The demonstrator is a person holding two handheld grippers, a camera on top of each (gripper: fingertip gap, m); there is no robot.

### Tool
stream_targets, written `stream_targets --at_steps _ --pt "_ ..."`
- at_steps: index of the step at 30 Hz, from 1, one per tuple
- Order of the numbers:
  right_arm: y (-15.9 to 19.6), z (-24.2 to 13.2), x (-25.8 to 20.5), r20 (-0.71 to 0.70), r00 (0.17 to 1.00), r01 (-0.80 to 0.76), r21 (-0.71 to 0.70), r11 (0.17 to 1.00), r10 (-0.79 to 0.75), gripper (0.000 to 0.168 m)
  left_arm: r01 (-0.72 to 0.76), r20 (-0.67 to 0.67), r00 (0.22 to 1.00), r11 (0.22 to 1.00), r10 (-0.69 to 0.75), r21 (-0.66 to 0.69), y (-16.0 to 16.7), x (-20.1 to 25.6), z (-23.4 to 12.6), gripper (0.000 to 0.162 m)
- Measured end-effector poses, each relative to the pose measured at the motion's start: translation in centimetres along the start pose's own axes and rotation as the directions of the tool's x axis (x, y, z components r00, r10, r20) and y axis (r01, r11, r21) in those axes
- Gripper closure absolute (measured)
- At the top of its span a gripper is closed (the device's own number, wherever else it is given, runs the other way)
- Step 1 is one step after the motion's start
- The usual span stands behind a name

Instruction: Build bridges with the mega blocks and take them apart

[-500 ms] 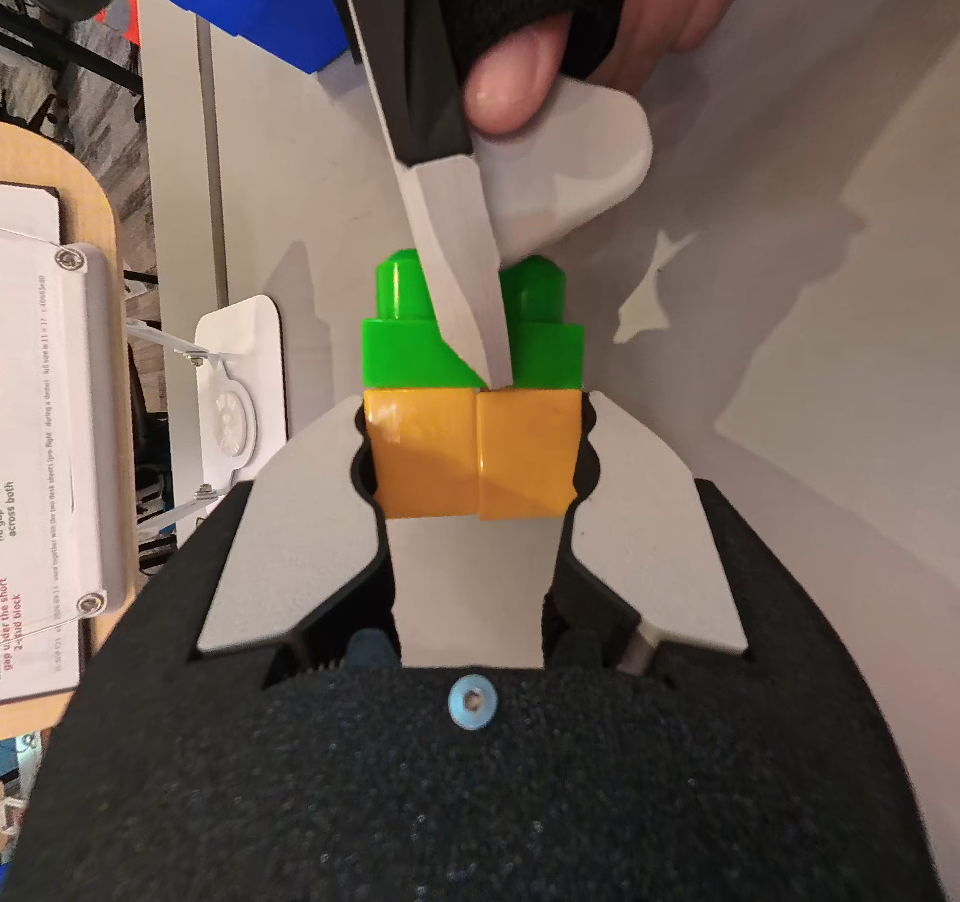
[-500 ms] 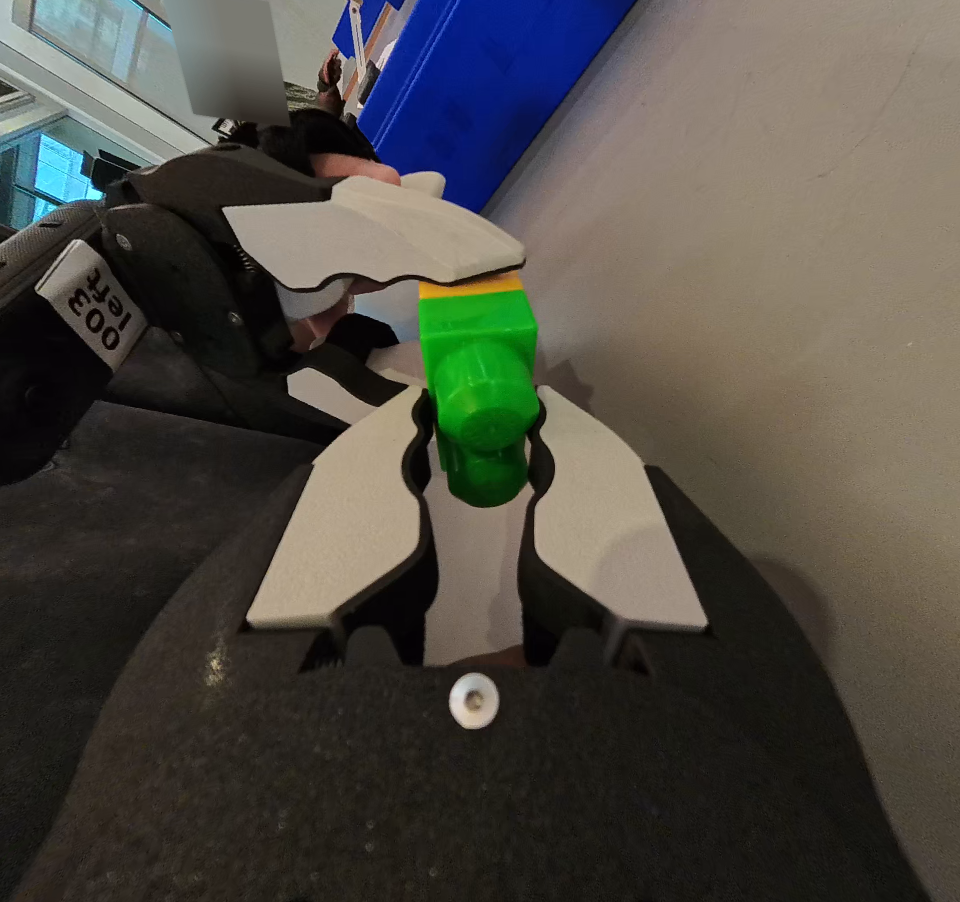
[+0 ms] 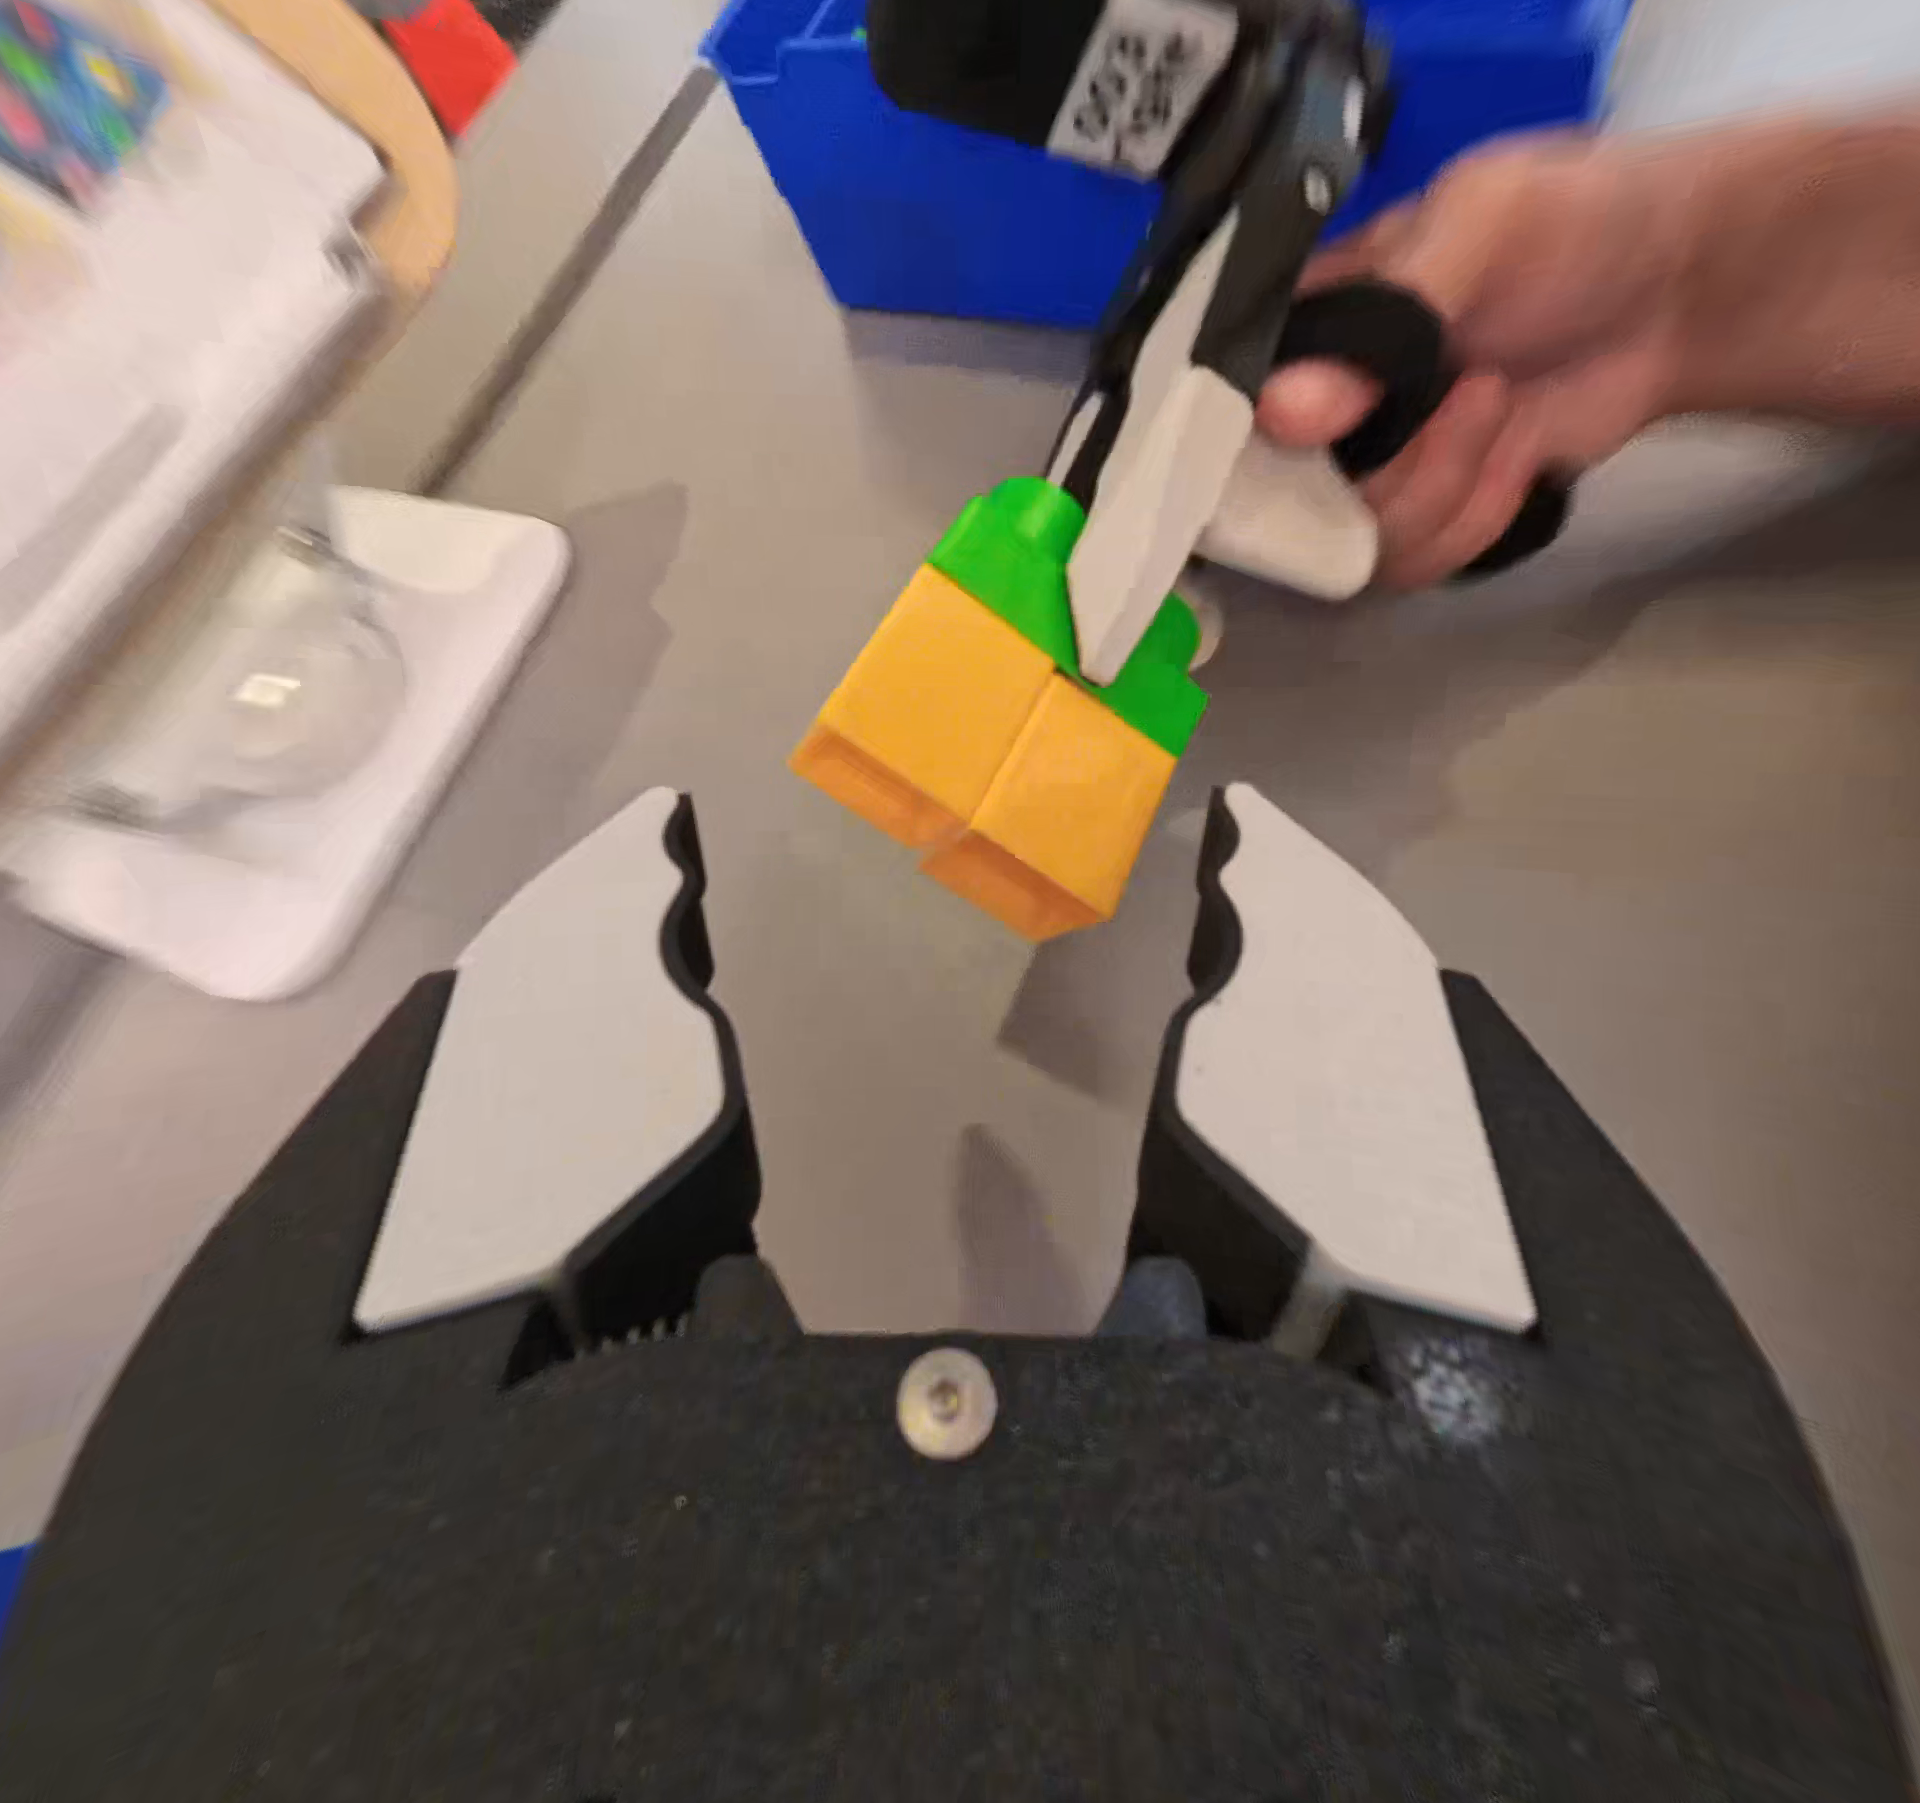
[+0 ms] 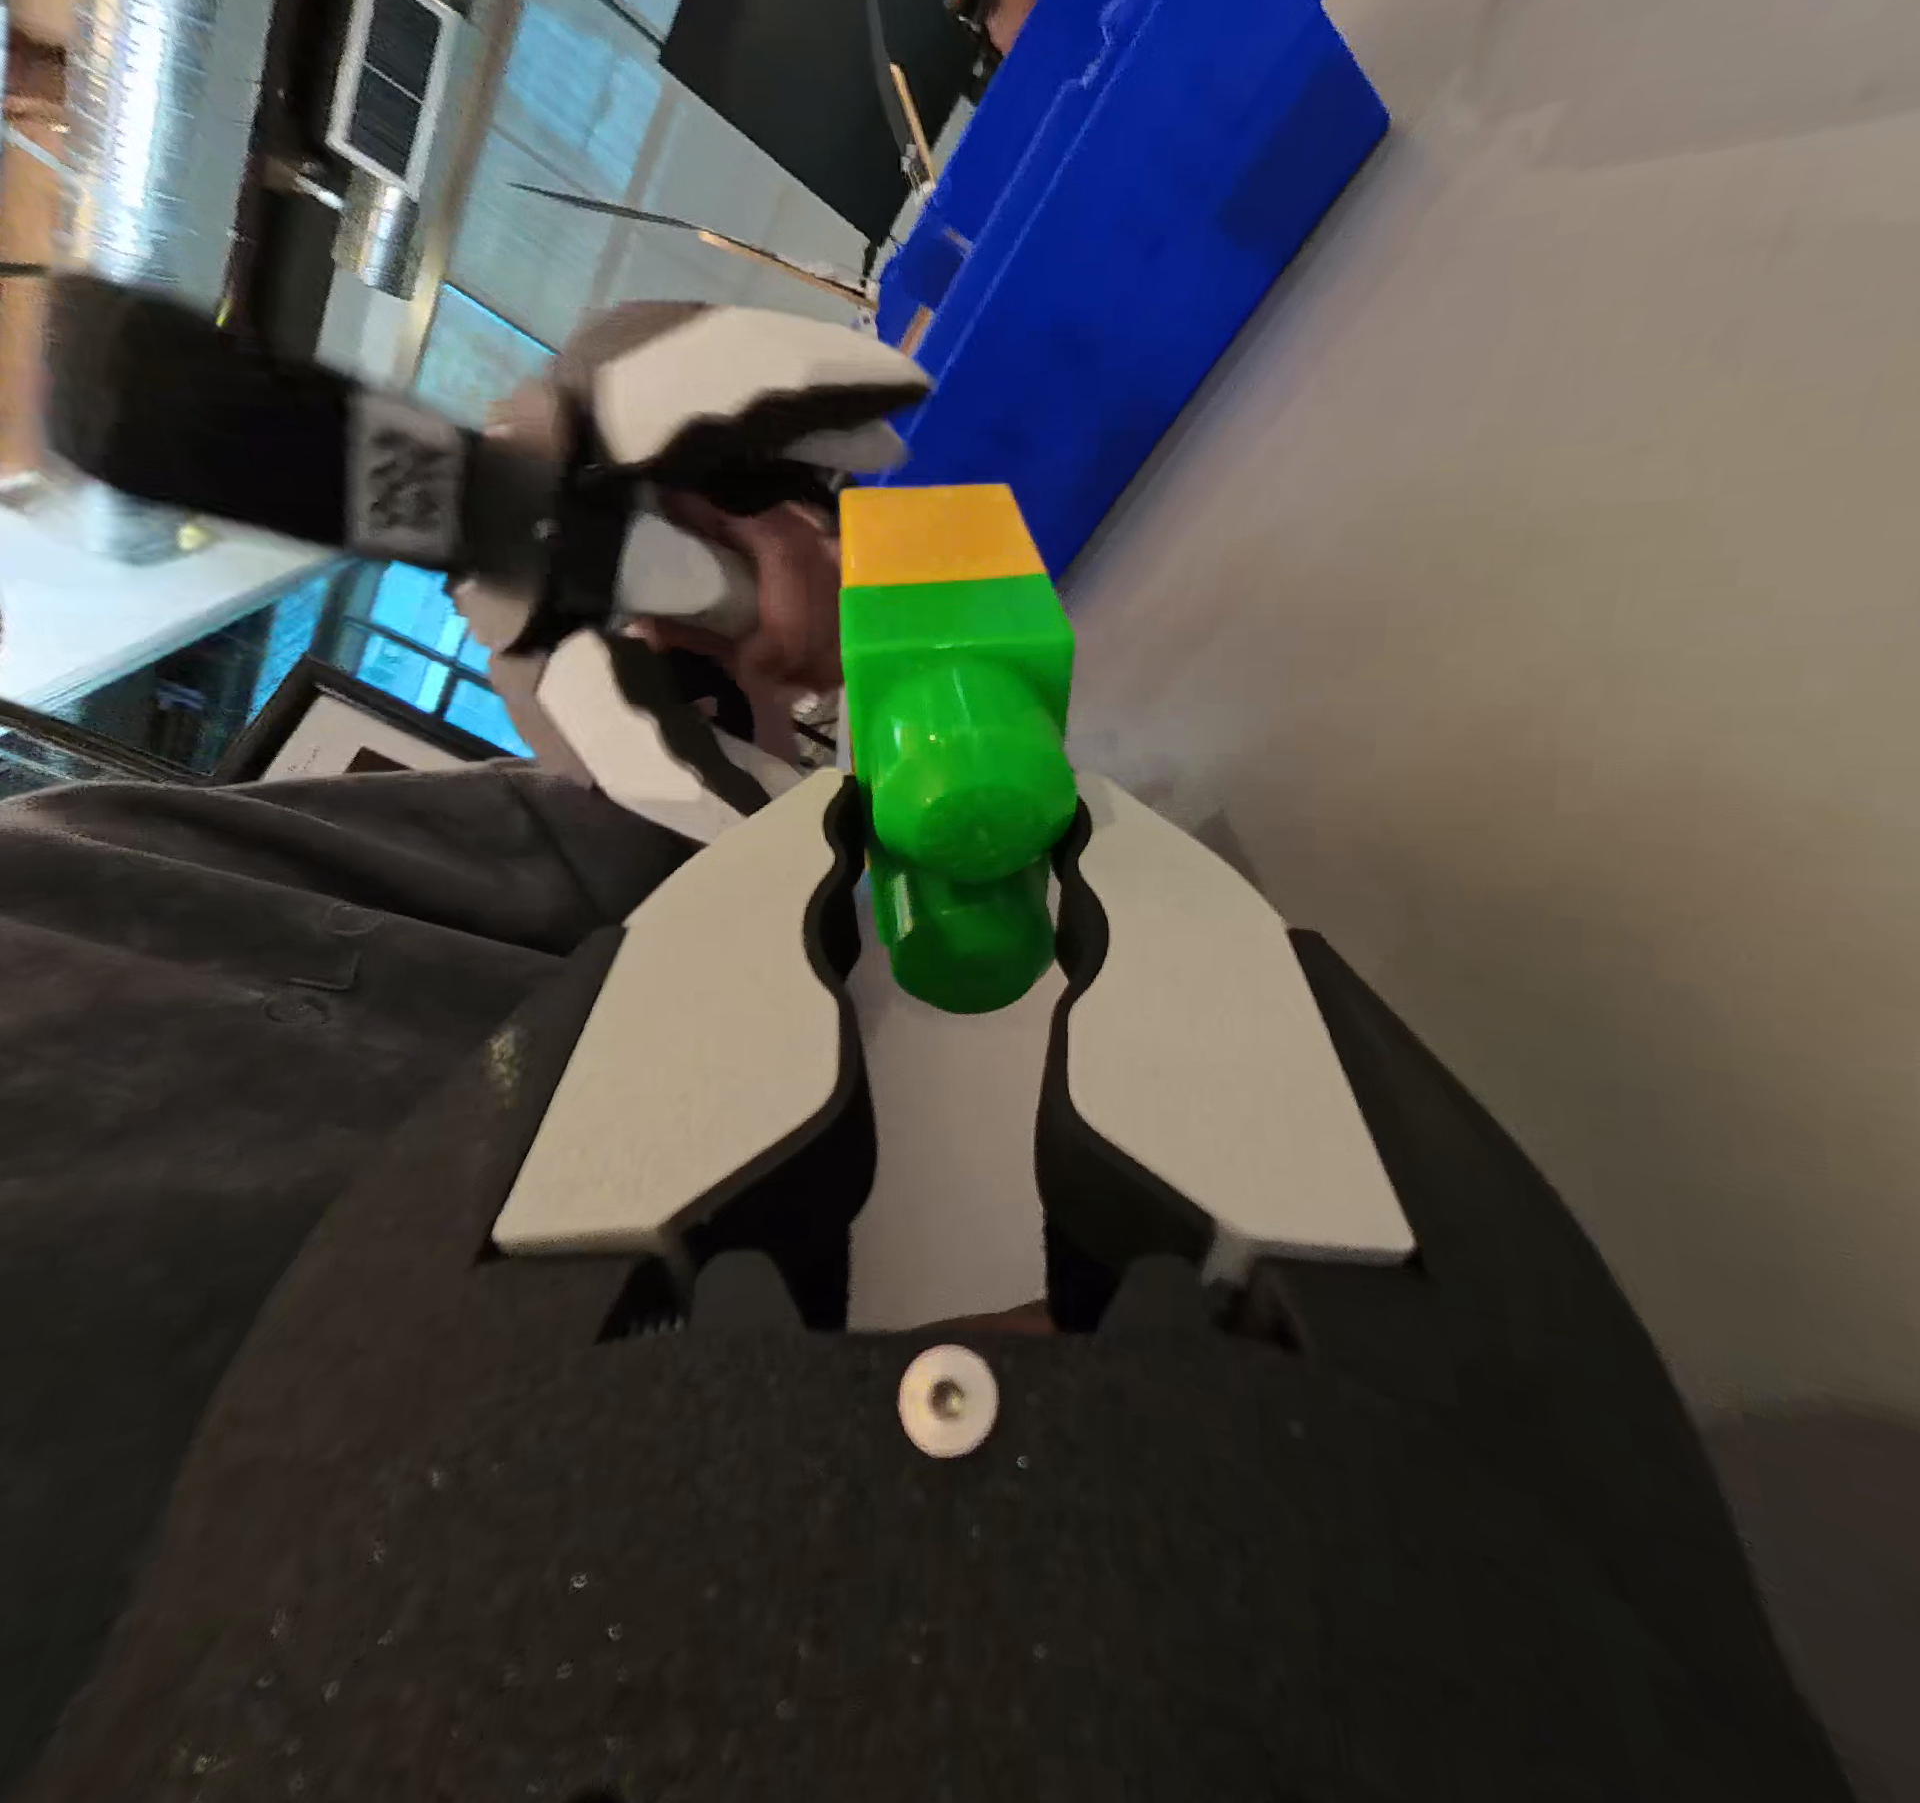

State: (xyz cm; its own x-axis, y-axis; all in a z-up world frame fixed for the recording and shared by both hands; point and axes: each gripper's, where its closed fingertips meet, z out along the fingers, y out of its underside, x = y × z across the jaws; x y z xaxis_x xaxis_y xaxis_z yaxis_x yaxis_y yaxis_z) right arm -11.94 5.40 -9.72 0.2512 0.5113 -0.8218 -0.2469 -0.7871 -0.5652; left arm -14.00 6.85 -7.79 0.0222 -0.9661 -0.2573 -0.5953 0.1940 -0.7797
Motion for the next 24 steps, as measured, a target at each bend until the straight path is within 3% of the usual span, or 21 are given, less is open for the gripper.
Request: stream_targets --at_steps 3,6,10,13,24 --pt "-0.4 0.5 -1.3 0.047 0.998 0.038 0.021 0.999 -0.039 0.134 0.397 -0.258 0.897 0.911 -0.359 0.112 -0.3 1.0 -0.6 0.076" --pt "-0.3 0.9 -1.8 0.029 0.997 0.076 0.015 0.997 -0.077 0.134 0.582 -0.406 0.773 0.8 -0.487 0.147 0.0 1.1 -0.9 0.088" --pt "-0.2 1.3 -2.3 0.015 0.994 0.112 0.004 0.994 -0.112 0.134 0.645 -0.461 0.713 0.752 -0.529 0.134 1.0 1.3 -0.6 0.1" --pt "-0.2 1.4 -2.3 0.008 0.994 0.112 0.005 0.994 -0.112 0.134 0.662 -0.526 0.678 0.737 -0.513 0.134 0.6 2.0 -0.9 0.12" --pt "0.2 1.8 -2.3 0.009 0.995 0.095 0.004 0.996 -0.095 0.133 0.685 -0.54 0.653 0.718 -0.531 0.122 0.9 2.3 -1.0 0.122"
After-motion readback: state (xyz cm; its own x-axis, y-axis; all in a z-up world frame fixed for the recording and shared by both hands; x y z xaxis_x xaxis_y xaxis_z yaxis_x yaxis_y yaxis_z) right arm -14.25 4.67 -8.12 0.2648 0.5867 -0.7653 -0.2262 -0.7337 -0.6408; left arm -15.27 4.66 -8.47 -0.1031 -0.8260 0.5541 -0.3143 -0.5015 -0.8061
